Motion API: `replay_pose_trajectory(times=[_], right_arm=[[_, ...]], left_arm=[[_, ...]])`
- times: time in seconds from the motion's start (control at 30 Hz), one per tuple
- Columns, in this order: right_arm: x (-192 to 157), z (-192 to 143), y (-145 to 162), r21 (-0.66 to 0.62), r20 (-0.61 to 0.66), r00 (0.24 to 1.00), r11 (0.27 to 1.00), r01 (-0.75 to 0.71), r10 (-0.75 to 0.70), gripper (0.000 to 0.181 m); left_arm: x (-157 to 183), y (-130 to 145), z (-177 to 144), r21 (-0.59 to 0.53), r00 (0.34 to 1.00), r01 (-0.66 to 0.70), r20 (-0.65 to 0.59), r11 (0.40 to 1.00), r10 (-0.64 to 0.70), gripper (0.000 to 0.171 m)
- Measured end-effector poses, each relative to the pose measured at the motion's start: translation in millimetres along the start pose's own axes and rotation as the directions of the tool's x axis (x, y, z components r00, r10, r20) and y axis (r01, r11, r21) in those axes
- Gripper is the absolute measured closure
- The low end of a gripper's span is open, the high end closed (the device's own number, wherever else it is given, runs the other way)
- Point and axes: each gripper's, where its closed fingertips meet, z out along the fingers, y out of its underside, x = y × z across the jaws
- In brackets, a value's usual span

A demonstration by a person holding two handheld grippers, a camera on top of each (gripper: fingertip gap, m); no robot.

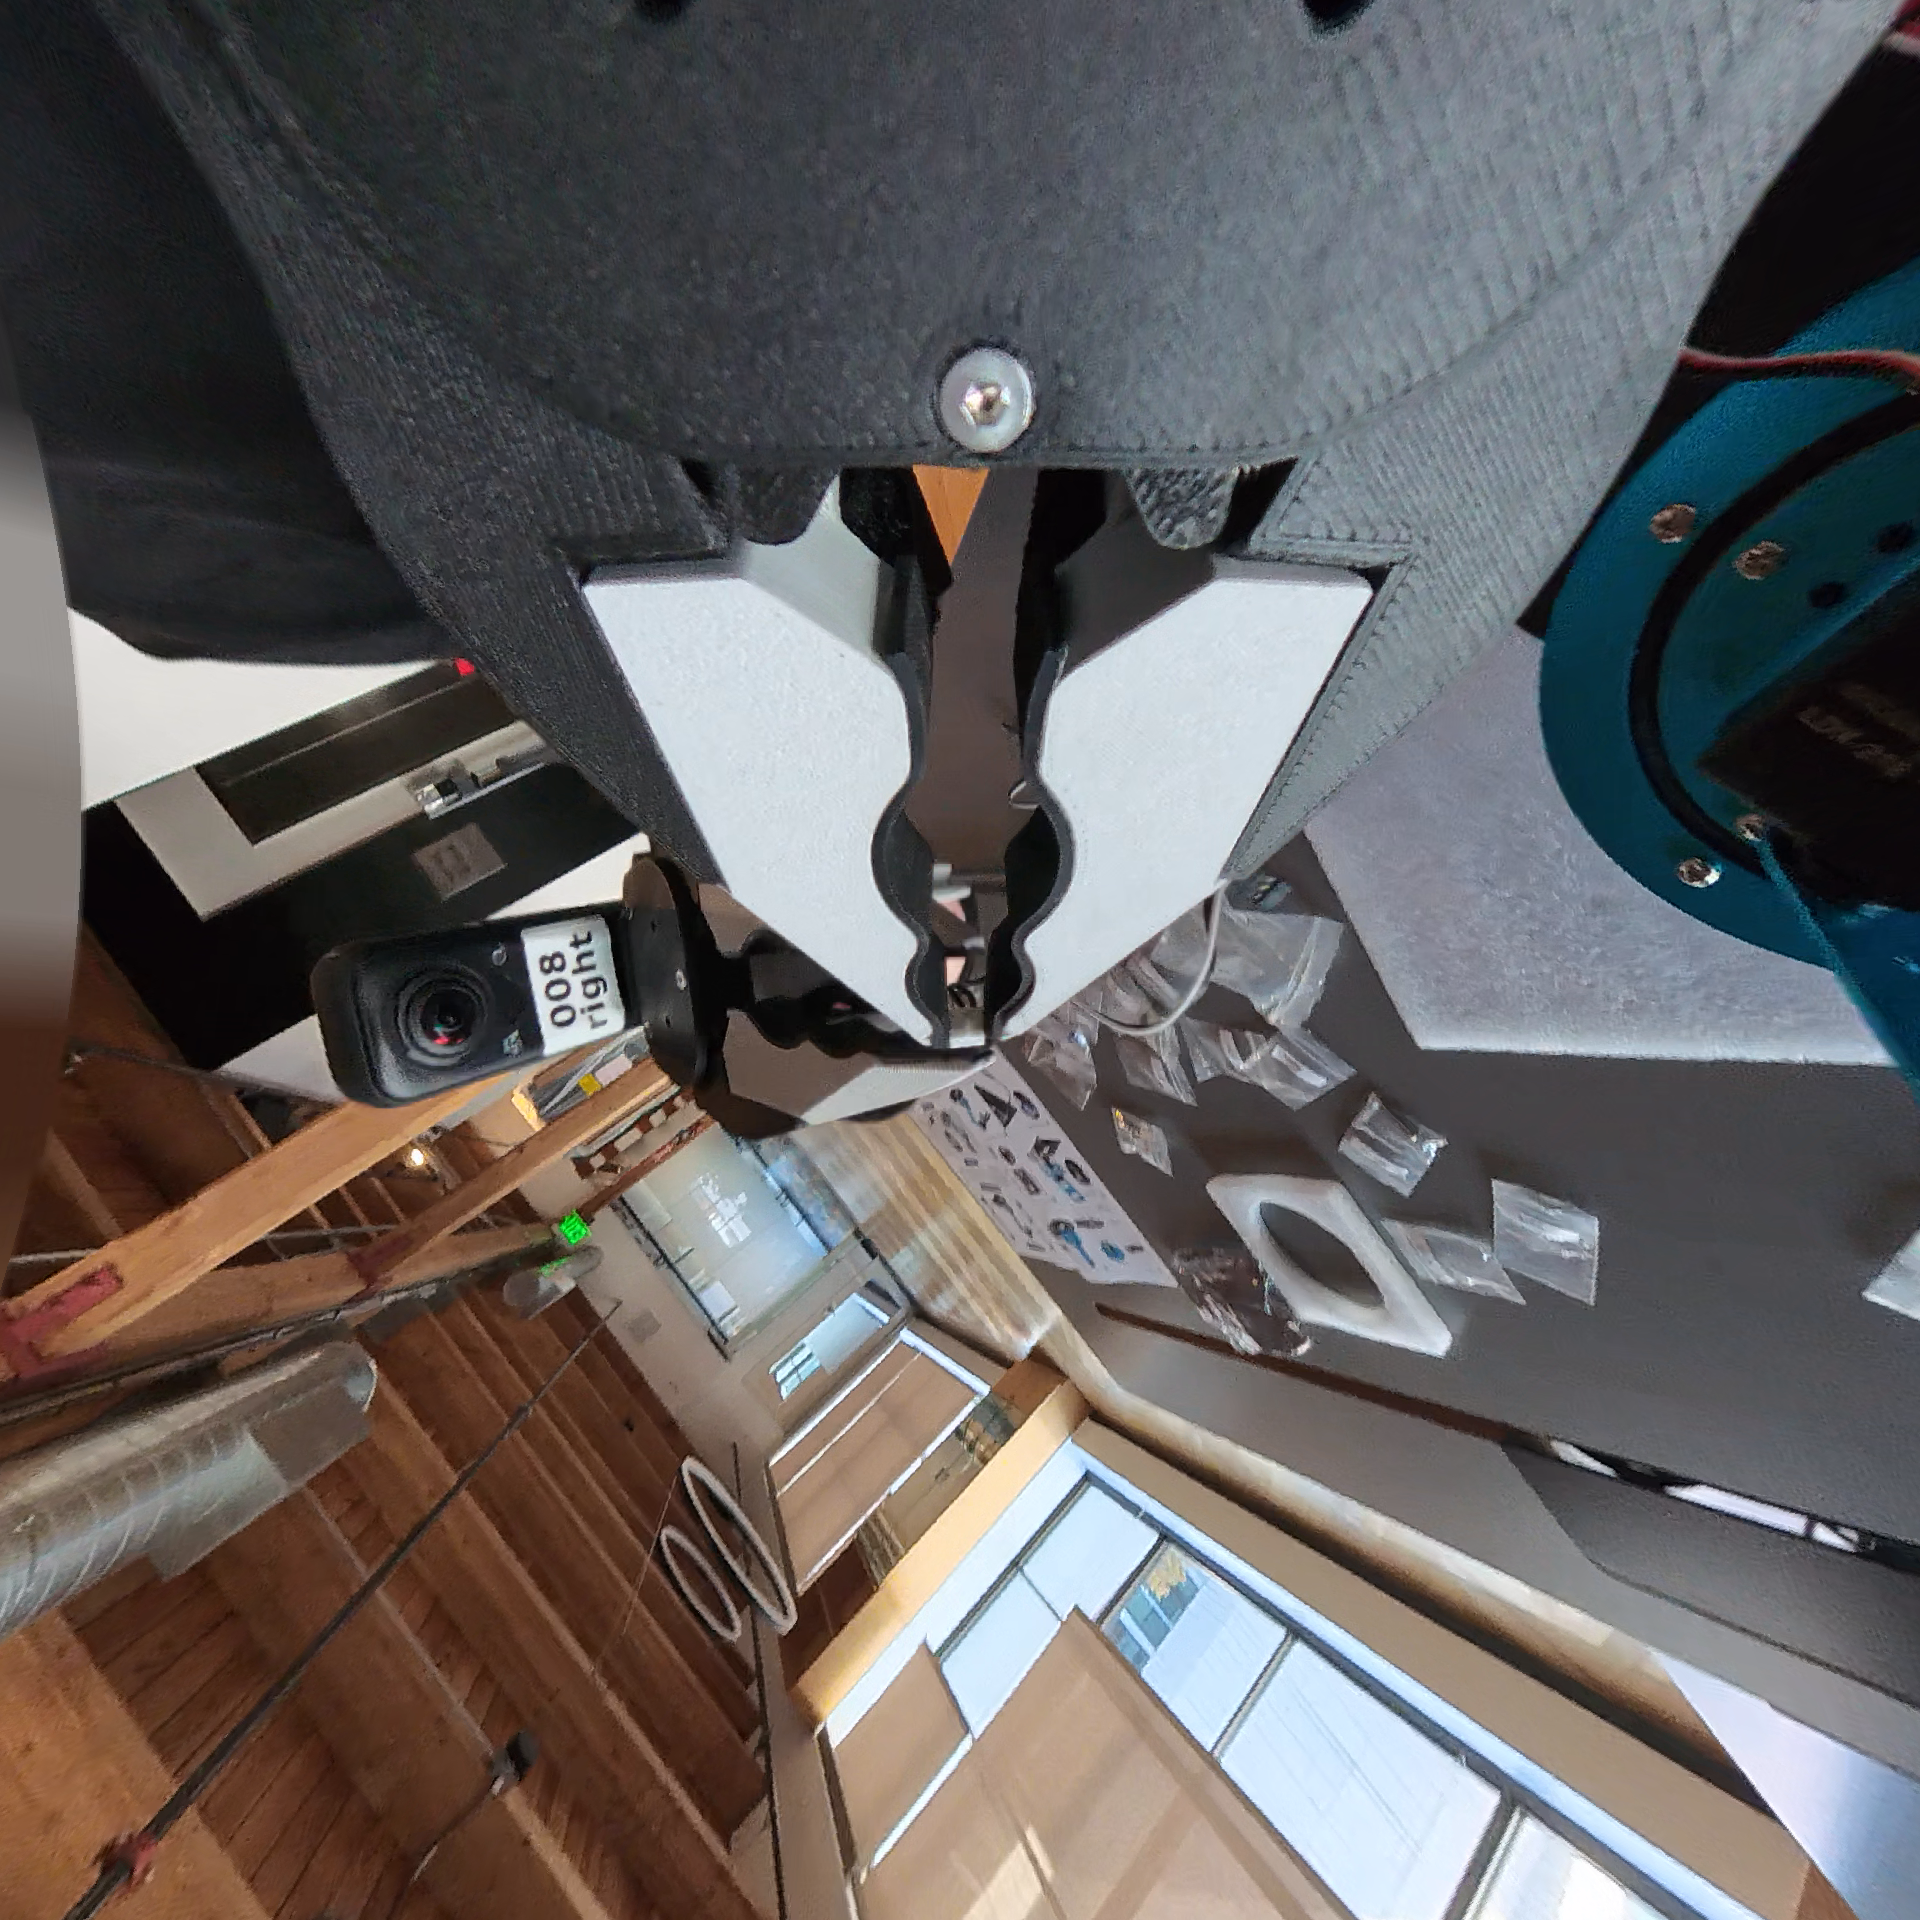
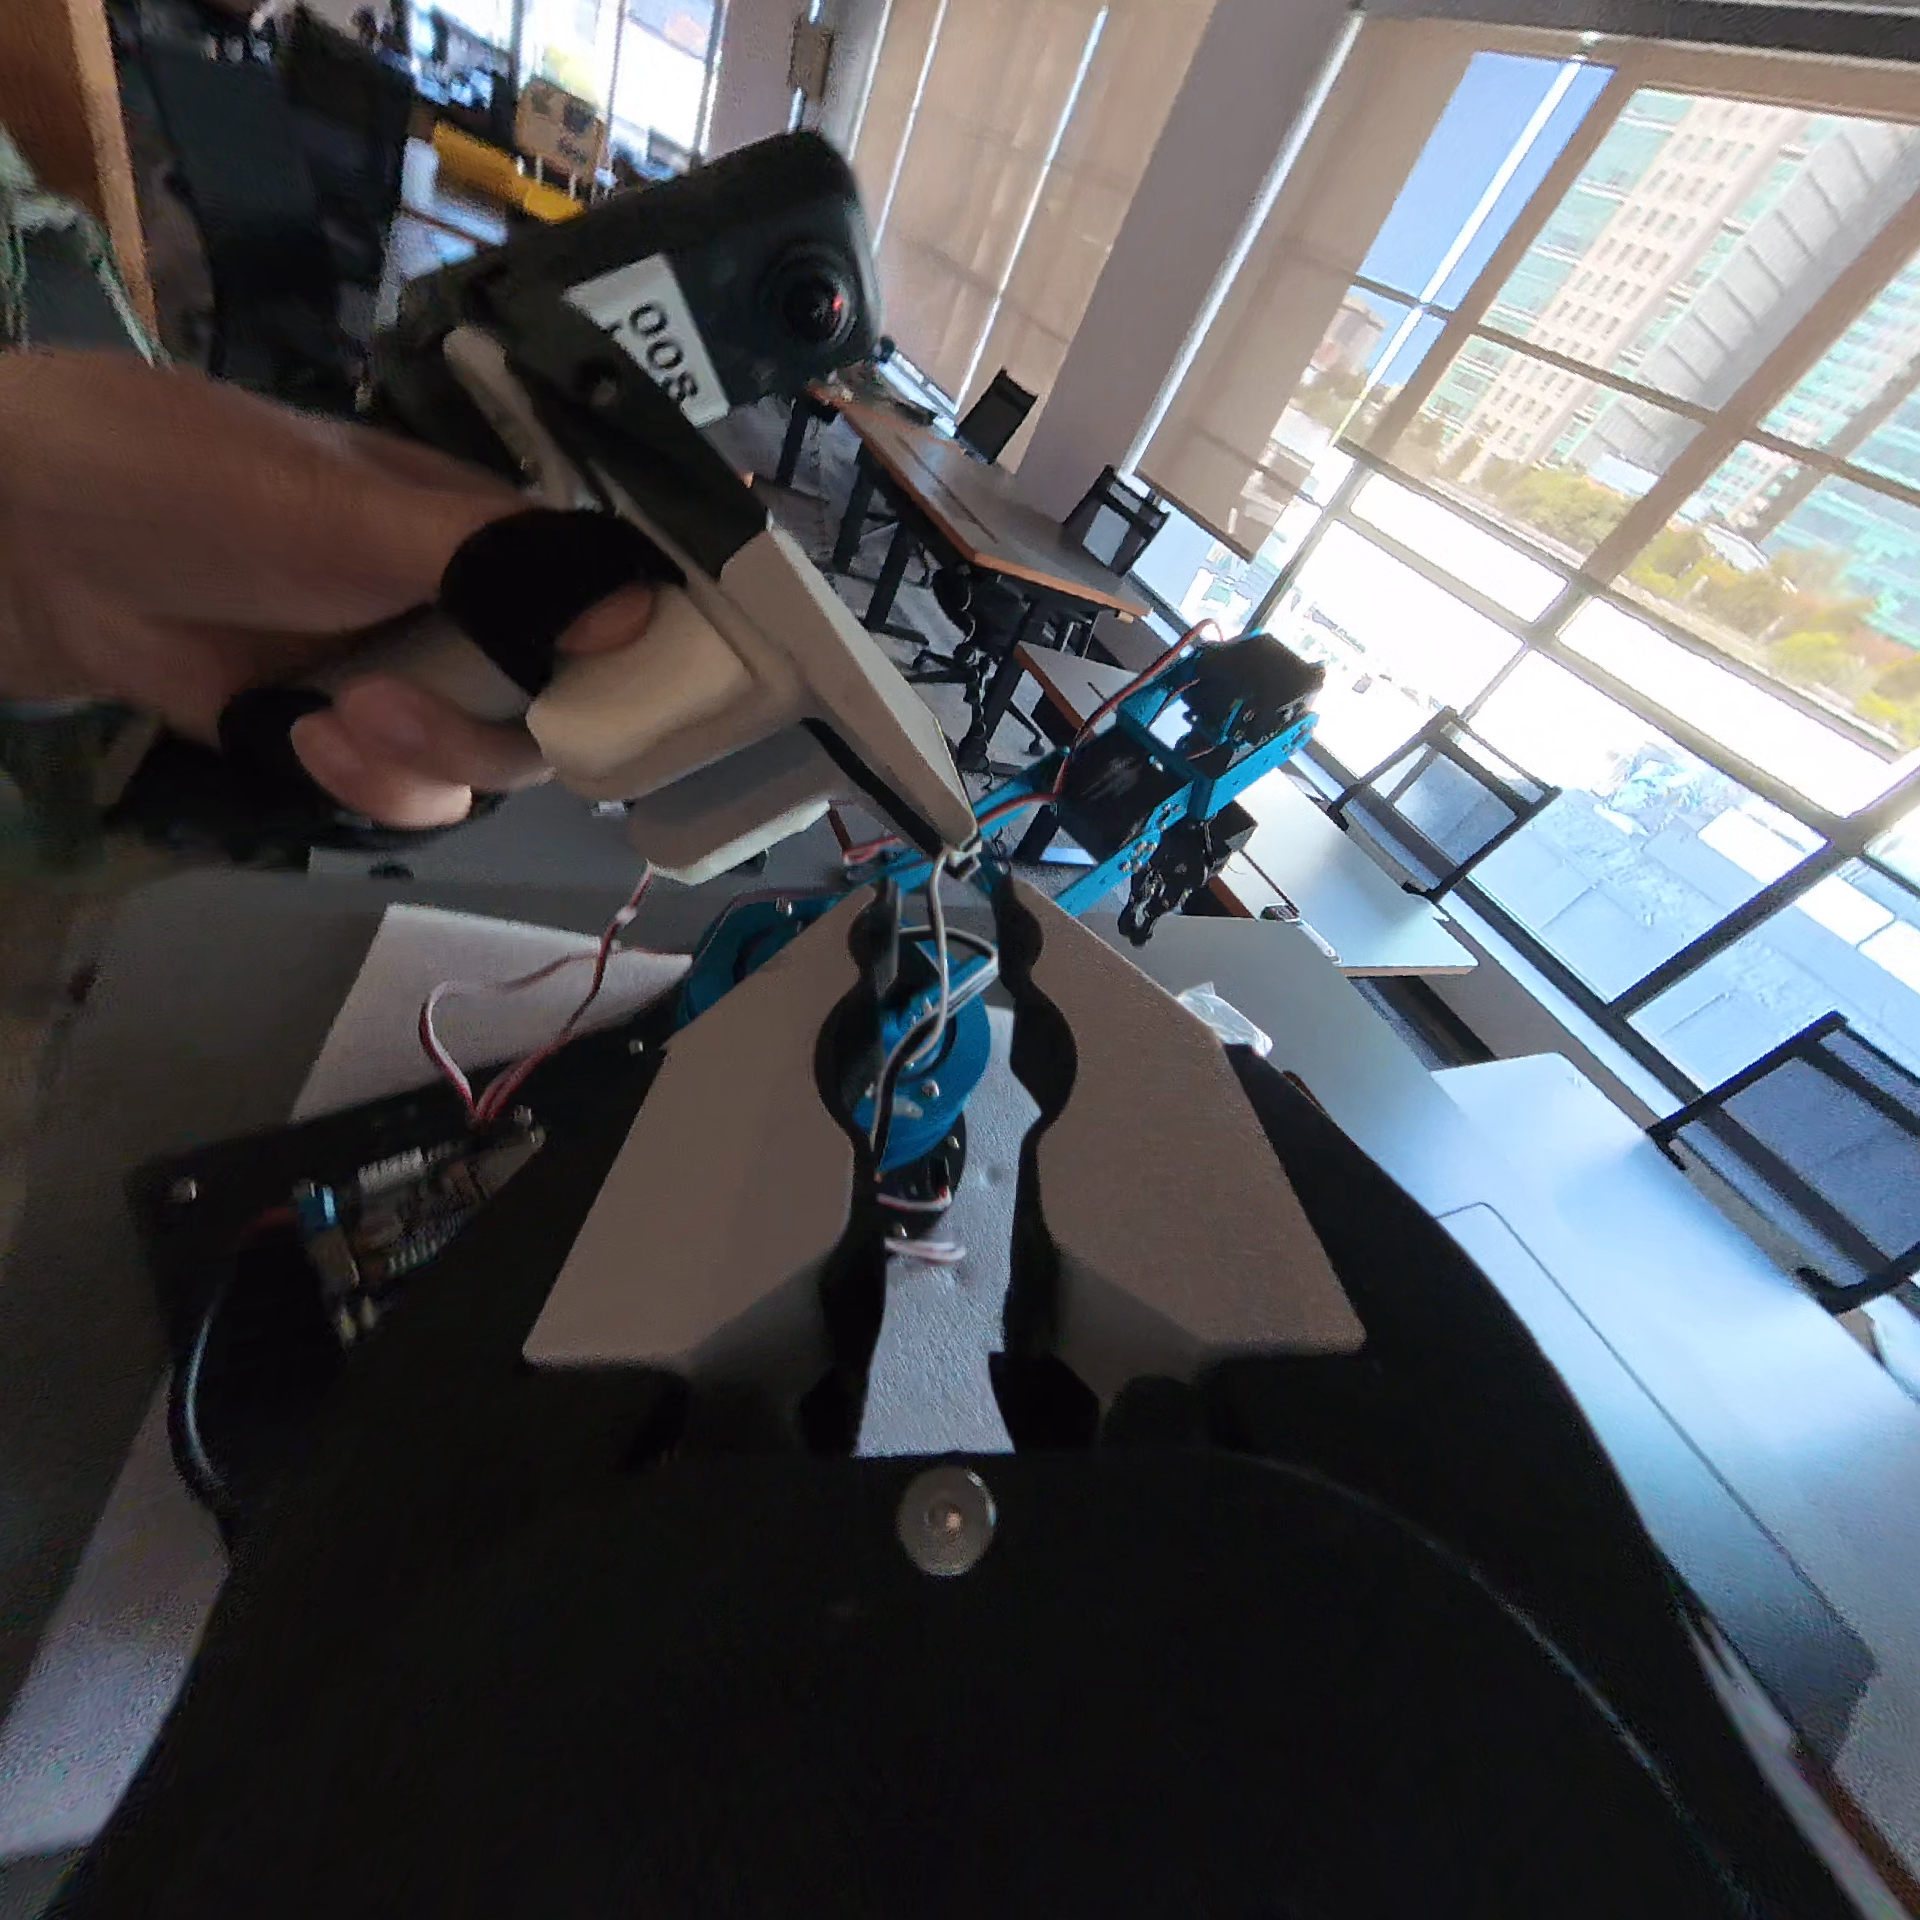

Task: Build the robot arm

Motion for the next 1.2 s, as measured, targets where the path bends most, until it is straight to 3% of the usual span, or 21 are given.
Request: replay_pose_trajectory(times=[0.27,0.47,0.53,0.7,0.9,1.07,1.2], right_arm=[[6,46,-18,0.005,-0.204,0.978,0.999,-0.045,0.046,0.18],[0,80,-16,0.014,-0.285,0.948,0.989,-0.144,0.142,0.181],[-5,87,-15,-0.005,-0.31,0.939,0.987,-0.161,0.151,0.181],[-6,98,0,-0.101,-0.393,0.908,0.975,-0.2,0.145,0.181],[10,116,2,-0.062,-0.35,0.908,0.961,-0.268,0.23,0.181],[55,122,-15,-0.003,-0.359,0.92,0.985,-0.171,0.159,0.181],[69,124,9,-0.144,-0.426,0.904,0.989,-0.041,-0.024,0.181]], left_arm=[[-17,-31,-30,0.063,0.993,0.038,-0.117,0.997,-0.031,0.167],[-38,-41,-55,0.004,0.973,0.101,-0.207,0.995,-0.098,0.167],[-45,-44,-66,-0.01,0.97,0.109,-0.218,0.994,-0.109,0.146],[-76,-58,-109,0.023,0.987,0.032,-0.159,0.999,-0.028,0.142],[-116,-63,-151,0.064,0.998,-0.032,-0.043,0.997,0.035,0.147],[-134,-58,-161,0.074,1.0,-0.027,-0.003,0.997,0.027,0.148],[-143,-53,-167,0.122,0.999,-0.035,0.024,0.992,0.032,0.151]])
